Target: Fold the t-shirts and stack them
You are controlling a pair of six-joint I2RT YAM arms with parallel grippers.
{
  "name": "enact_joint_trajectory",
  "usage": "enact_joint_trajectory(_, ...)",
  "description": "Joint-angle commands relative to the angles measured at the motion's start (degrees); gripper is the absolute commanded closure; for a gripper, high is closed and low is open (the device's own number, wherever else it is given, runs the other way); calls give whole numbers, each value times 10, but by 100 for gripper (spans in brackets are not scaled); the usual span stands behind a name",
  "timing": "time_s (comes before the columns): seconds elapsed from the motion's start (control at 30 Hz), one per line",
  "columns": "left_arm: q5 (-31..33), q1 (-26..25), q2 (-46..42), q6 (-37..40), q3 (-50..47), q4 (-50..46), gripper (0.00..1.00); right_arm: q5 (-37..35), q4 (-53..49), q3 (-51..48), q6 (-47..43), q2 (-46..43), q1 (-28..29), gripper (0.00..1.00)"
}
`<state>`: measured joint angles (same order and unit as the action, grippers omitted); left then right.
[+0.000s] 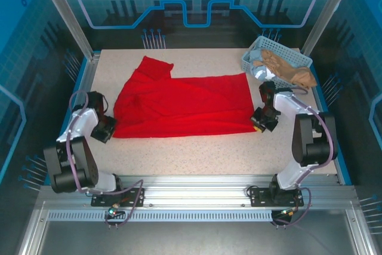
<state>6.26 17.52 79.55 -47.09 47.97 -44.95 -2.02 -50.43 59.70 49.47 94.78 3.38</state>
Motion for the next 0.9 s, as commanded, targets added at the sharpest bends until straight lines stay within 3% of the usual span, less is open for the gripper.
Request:
enact_joint_trajectory(0.0,41,3,-43,-16,-31,-29,100,-25,-49,-41,17,-43,3,100)
enact_joint_trajectory(0.07,29,3,-46,-17,-36,-30,100,-9,-48,-63,22,-56,4,100)
enact_joint_trajectory(0.1,23,2,-49,-17,-36,-31,94,-1,-47,-71,25,-60,3,94)
enact_joint_trajectory(0.2,28,-22,-77,-16,-17,-38,64,-1,-50,-70,28,-81,8,62)
enact_joint_trajectory(0.3,5,-77,-104,-13,8,-11,54,9,-21,-49,-4,-122,26,47)
enact_joint_trajectory(0.5,-109,-167,-79,-45,-10,105,53,149,127,-28,-95,-146,86,42)
enact_joint_trajectory(0.63,-141,-191,-28,-66,-17,149,52,165,136,11,-118,-131,131,41)
enact_joint_trajectory(0.87,-131,-212,50,-67,1,125,55,162,130,22,-111,-122,137,42)
